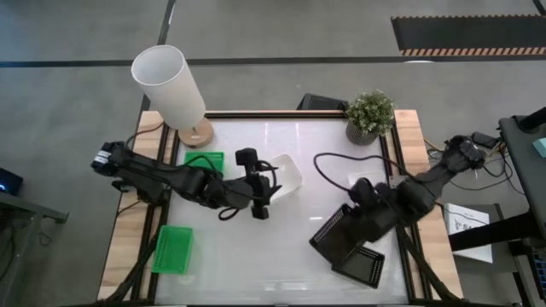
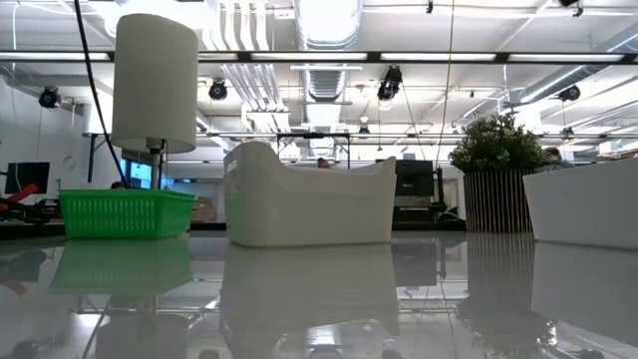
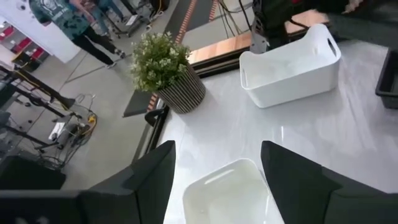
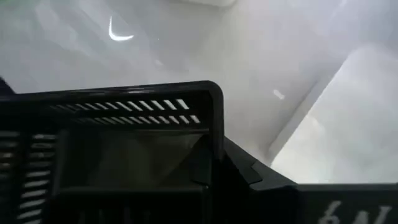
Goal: Stack baskets by color
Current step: Stack the left black bin on top of the black bin
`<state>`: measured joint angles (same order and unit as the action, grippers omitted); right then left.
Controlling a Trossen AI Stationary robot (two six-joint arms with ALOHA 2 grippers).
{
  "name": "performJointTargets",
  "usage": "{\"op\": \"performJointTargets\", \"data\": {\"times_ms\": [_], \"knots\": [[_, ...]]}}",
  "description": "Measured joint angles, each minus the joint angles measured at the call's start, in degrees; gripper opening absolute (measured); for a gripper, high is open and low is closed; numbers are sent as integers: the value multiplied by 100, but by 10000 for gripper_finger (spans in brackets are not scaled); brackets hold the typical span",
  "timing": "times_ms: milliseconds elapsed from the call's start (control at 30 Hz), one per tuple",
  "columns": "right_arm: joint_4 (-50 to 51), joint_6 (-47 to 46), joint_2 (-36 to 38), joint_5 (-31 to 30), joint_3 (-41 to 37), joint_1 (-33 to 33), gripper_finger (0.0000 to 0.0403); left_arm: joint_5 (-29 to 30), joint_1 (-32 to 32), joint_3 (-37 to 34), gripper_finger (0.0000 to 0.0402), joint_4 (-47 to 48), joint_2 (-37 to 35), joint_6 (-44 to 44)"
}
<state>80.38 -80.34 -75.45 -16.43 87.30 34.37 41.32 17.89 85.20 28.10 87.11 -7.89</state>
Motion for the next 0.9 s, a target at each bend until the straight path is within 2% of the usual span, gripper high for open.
{"op": "performJointTargets", "data": {"times_ms": [333, 467, 533, 600, 700, 900], "knots": [[371, -4048, -508, -145, -571, 1846, 8, 725, -1, -584, 221, -148, -477, 146], [742, -5493, -798, -125, -842, 2543, 8, 748, 0, -789, 221, -532, -610, 139], [760, -5542, -931, -5, -895, 2662, 8, 739, 0, -907, 221, -805, -663, 80], [805, -5448, -1111, -142, -940, 2701, 8, 720, 0, -1016, 221, -1085, -680, -20], [844, -5206, -1382, -417, -980, 2700, 9, 715, 0, -1077, 221, -1124, -636, -38], [942, -4977, -1620, -347, -978, 2702, 9, 706, 0, -1077, 221, -1273, -595, 5]]}}
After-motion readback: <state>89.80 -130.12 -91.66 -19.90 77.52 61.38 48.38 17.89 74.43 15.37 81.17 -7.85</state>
